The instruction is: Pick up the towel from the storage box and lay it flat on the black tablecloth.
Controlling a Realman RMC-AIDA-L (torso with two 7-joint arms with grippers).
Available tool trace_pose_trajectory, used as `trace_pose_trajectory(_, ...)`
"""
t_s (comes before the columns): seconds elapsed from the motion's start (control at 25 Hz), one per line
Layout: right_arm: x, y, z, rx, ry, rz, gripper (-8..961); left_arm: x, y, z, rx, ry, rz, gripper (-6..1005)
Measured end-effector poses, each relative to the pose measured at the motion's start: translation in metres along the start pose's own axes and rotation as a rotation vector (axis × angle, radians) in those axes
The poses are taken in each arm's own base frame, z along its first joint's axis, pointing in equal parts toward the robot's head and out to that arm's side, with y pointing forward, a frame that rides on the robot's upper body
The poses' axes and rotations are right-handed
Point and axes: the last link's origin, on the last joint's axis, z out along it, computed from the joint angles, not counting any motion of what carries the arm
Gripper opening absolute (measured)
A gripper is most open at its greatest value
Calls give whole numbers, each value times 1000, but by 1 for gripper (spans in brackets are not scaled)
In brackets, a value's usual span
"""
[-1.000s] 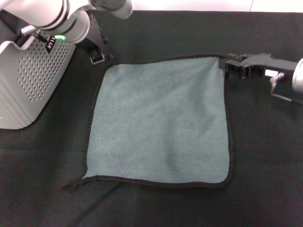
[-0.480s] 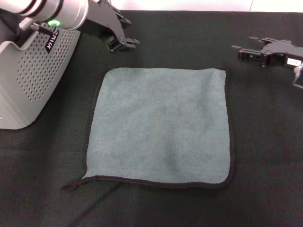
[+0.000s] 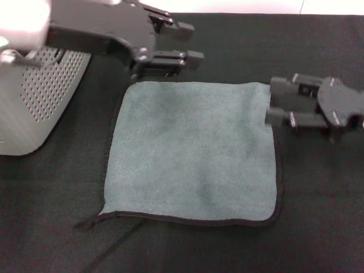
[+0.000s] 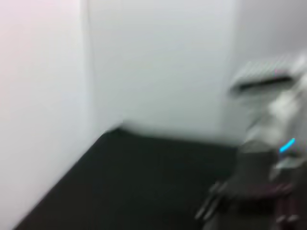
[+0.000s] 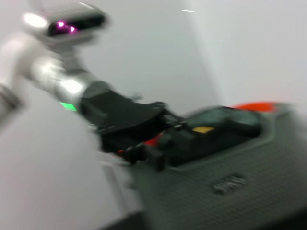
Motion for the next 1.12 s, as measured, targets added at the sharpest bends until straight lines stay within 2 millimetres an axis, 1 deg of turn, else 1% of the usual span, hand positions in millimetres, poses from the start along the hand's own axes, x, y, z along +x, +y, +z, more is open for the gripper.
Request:
trace_pose_trajectory(0.12, 0, 23, 6, -127, -36, -8, 783, -12, 20, -24, -117, 153, -14, 484)
trace_pose_trajectory(0.2, 2, 33, 13, -181, -57, -12, 782, -28, 33, -40, -173, 232, -35, 487)
trace_pose_trajectory(0.24, 5, 39, 18, -208, -62, -16, 782, -39, 40, -49, -192, 267, -50, 488)
trace_pose_trajectory(0.36, 14, 48, 30, -258, -41, -20, 782, -68, 51, -58, -212, 287, -49, 493)
trace_pose_trajectory(0.48, 19, 52, 39, -279, -35, -10, 782, -96, 60, -62, -209, 288, -16, 498)
trace_pose_trajectory(0.6, 18, 52, 53, -295, -31, -13, 782, -122, 63, -69, -201, 275, -24, 502)
trace_pose_trajectory(0.68, 17, 53, 61, -301, -30, -15, 782, -133, 62, -73, -203, 268, -50, 506)
trace_pose_trajectory(0.76, 17, 53, 69, -304, -24, -16, 781, -140, 60, -76, -212, 259, -73, 509)
trace_pose_trajectory(0.96, 17, 53, 94, -312, 2, -21, 781, -146, 58, -82, -213, 236, -83, 515)
trace_pose_trajectory(1.04, 18, 53, 98, -306, 10, -20, 781, -146, 57, -85, -208, 231, -81, 515)
trace_pose_trajectory(1.12, 19, 53, 99, -303, 12, -18, 781, -146, 57, -87, -205, 229, -80, 515)
